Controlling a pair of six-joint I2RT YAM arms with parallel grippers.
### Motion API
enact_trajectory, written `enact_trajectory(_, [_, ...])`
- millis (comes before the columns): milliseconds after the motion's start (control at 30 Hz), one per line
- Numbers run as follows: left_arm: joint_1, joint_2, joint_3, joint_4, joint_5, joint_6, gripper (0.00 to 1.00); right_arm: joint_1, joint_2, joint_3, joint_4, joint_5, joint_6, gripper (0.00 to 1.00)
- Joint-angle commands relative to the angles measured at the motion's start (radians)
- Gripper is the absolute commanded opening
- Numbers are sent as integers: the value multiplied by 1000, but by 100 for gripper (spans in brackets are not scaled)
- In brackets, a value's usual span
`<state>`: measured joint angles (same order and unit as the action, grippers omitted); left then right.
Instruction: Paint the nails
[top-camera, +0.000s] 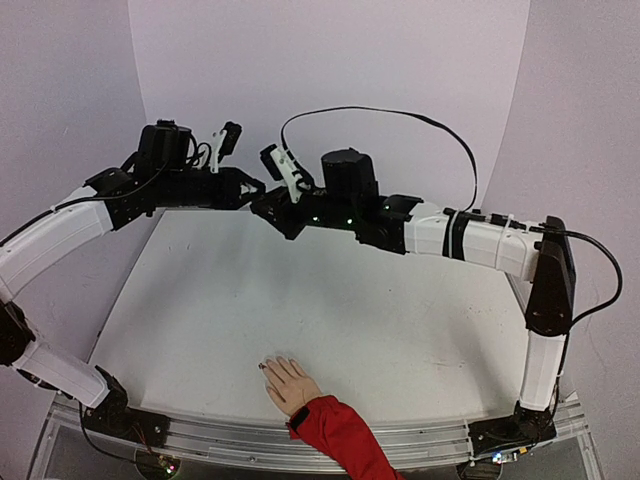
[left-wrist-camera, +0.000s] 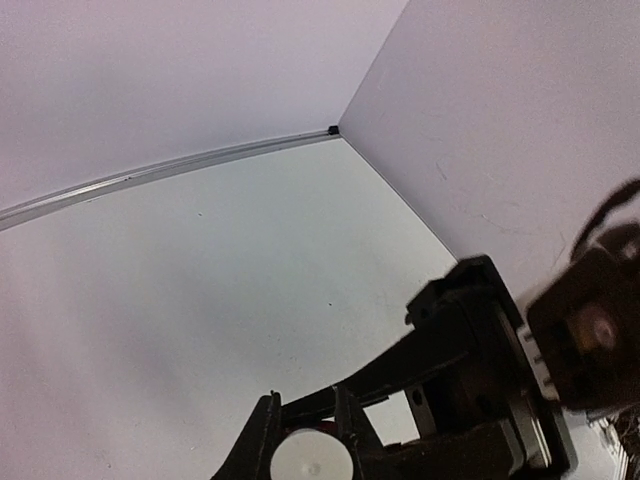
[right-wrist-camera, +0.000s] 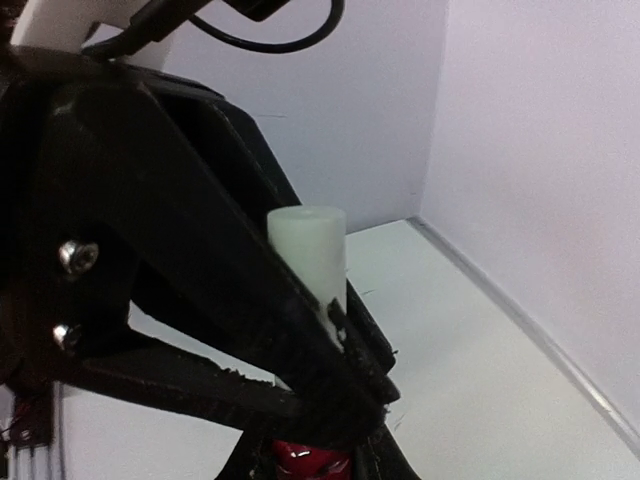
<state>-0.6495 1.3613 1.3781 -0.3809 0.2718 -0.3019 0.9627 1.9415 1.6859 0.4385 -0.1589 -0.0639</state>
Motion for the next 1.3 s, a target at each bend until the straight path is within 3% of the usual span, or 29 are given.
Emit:
enact_trajectory(0, [-12,-38,-28,53,303,70,10,-82,-35,74,108,-625,78,0])
enact_trajectory(100, [-12,-47,-47,94,624,123,9,-132,-13,84,348,-1105,334,0])
enact_trajectory(200, [-12,-55,-70,128,825,123,8,-133,17,130,440,-1274,471,0])
enact_trajectory(267, [-12,-52,-71,129,875,118,8,-134,-3,101,441,-1255,461,0])
enact_trajectory(400, [-10,-71,-69,129,787,102,18,-147,-58,2,432,-1141,393,0])
enact_trajectory(467, [-5,-87,-64,121,701,84,35,-159,-72,-39,422,-1087,368,0])
enact_trajectory(533, [0,-108,-58,111,609,72,58,-168,-85,-72,393,-1024,330,0])
enact_trajectory(633, [3,-134,-49,89,496,35,84,-169,-105,-92,269,-877,221,0])
enact_trajectory(667, [5,-137,-43,80,454,11,91,-167,-106,-94,232,-817,195,0])
enact_trajectory(733, [6,-135,-29,58,357,-54,95,-165,-115,-105,202,-701,173,0])
enact_trajectory(867, [21,-89,6,-21,228,-229,93,-132,-128,-125,187,-418,175,0])
enact_trajectory(1033, [23,-93,-1,9,159,-257,62,-76,-107,-83,124,-185,131,0])
enact_trajectory(1267, [21,-84,16,21,73,-221,61,-7,-72,-26,68,-74,72,0])
